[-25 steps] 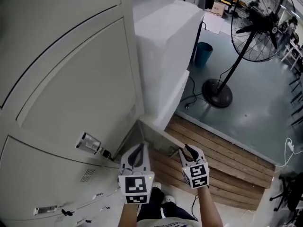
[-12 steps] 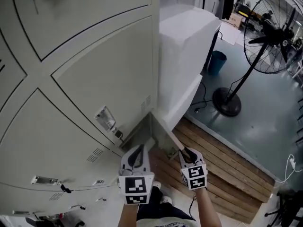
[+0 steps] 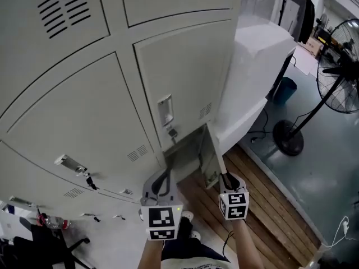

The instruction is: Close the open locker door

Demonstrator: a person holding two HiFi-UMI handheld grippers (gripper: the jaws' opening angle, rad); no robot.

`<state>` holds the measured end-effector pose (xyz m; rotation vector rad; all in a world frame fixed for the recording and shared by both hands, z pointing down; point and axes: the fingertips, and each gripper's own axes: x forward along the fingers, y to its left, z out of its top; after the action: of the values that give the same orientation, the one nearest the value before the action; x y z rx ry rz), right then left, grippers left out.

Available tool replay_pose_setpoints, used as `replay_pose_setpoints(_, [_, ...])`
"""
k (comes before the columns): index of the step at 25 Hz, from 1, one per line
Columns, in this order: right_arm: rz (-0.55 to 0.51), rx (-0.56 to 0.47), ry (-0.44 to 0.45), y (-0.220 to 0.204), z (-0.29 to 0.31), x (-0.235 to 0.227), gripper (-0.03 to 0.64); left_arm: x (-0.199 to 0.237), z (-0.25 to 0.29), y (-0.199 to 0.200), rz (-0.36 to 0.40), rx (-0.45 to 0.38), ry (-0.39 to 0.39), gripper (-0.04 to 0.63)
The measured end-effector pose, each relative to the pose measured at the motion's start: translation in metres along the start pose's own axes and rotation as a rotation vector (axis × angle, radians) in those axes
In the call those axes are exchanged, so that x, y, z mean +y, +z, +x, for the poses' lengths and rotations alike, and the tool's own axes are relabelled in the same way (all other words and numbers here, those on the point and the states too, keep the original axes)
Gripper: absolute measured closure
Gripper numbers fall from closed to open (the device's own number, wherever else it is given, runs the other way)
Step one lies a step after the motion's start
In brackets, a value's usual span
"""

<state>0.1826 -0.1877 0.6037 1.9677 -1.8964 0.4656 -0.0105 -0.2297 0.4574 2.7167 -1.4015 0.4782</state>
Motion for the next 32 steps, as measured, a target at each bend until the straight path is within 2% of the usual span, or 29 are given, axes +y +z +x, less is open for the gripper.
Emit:
replay_pose_setpoints(4, [-0.011, -0.008, 0.040, 0.001, 0.002, 0.018, 0.517, 0.015, -0.023, 0.000, -0.009, -0.017, 0.065, 0.598])
replay_pose_setpoints(9, [-0.031, -0.013, 0.088, 0.005, 0.007, 0.045, 0.517, 0.031, -0.040, -0.001, -0.012, -0.020, 0.107, 0.597])
replay_pose_setpoints(15, [-0.052, -0.014, 0.126, 0.010, 0.016, 0.073, 0.526, 0.047, -0.046, 0.000, -0.014, -0.025, 0.115, 0.598])
replay_pose_setpoints(32, [-0.054, -0.026, 0.153, 0.028, 0.045, 0.125, 0.532, 0.099, -0.053, -0.004, -0.032, -0.034, 0.142, 0.597])
